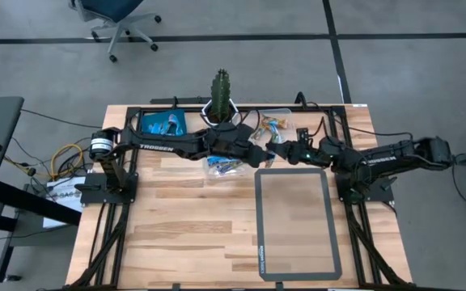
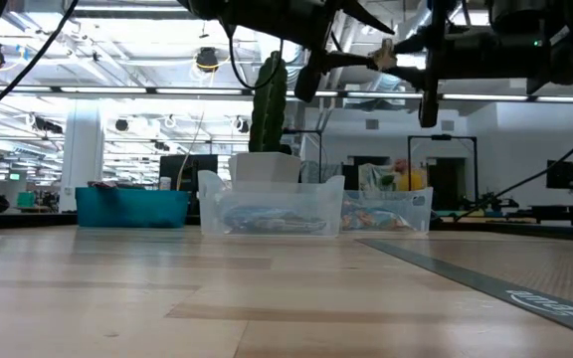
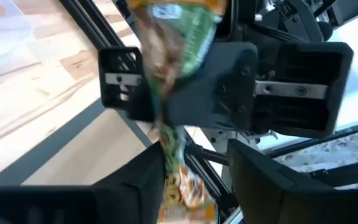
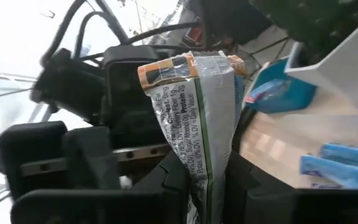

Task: Pick and place Granola Bars by type
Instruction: Put the yellow granola bar into the top transparent bin

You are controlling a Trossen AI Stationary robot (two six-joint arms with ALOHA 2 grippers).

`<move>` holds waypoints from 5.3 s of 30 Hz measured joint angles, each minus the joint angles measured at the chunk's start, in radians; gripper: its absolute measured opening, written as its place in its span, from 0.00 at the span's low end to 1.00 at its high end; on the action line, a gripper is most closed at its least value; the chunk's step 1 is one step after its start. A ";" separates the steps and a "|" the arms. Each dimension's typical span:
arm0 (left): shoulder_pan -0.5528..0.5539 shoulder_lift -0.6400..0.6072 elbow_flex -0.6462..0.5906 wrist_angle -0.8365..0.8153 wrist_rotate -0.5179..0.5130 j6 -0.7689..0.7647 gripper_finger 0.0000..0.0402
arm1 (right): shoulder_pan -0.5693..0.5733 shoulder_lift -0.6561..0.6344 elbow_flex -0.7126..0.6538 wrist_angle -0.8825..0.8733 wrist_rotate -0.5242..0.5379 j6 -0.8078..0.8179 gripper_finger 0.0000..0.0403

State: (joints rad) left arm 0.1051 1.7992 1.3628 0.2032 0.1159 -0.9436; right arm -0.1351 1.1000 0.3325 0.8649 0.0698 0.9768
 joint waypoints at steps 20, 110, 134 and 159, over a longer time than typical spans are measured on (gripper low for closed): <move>-0.028 0.001 0.000 -0.074 0.176 -0.002 0.51 | -0.387 0.000 0.000 -0.183 0.011 -0.061 0.11; -0.152 -0.428 -0.337 -0.253 -0.295 0.187 0.51 | -0.228 -0.268 -0.100 -0.761 0.035 0.225 0.55; -0.153 -0.427 -0.337 -0.254 -0.295 0.146 0.51 | -0.235 0.117 -0.048 -0.563 0.056 0.339 0.01; -0.153 -0.427 -0.336 -0.257 -0.268 0.130 0.51 | -0.287 0.227 0.100 -0.564 0.173 0.303 0.00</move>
State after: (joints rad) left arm -0.0475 1.3724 1.0264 -0.0536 -0.1524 -0.8131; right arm -0.4217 1.3273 0.4324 0.3005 0.2430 1.2795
